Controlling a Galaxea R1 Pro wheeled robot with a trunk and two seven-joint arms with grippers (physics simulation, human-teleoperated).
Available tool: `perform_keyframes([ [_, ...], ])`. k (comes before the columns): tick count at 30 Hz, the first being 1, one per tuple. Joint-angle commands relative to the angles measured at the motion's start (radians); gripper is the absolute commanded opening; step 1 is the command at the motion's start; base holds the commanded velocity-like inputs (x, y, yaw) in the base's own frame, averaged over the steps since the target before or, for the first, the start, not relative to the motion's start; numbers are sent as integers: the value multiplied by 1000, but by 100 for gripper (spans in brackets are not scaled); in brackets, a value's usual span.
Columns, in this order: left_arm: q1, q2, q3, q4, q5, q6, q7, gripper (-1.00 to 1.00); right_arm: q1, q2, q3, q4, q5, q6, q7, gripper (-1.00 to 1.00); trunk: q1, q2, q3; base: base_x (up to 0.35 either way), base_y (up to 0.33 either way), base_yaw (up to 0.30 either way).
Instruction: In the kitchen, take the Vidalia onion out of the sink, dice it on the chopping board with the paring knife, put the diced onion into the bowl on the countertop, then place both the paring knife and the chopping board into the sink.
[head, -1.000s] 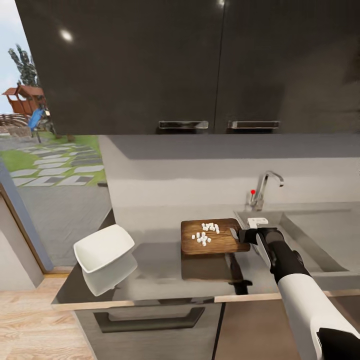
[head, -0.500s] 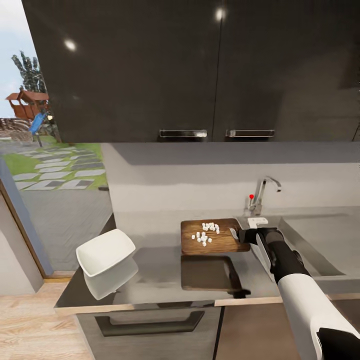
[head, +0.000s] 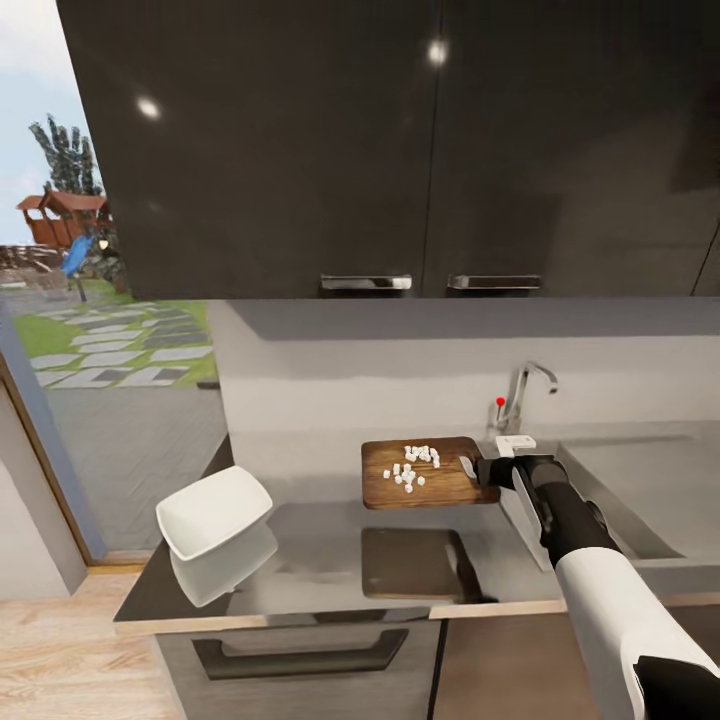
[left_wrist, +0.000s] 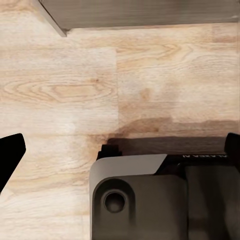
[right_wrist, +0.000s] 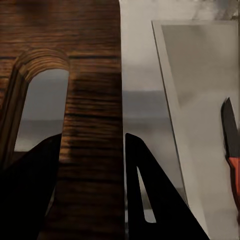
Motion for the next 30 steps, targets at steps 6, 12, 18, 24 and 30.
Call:
perform_keyframes([
  [6,-2,0,-8,4,9,-6,-3,100,-1,0,-2,-1,10,4,9,-100,-23,41,26,0,0,0],
  [12,-2,-1,-8,4,9,-6,-3,100,-1,0,-2,-1,9,4,9,-100,-46,83,55,0,0,0],
  [18,-2,-1,-8,4,9,-6,-3,100,-1,0,-2,-1,9,4,9,-100,-69,125,83,0,0,0],
  [24,-2,0,-8,4,9,-6,-3,100,-1,0,-1,-1,10,4,9,-100,-92,167,111,0,0,0],
  [30,-2,0,-8,5,9,-6,-3,100,-2,0,-1,-1,10,4,9,-100,-115,209,140,0,0,0],
])
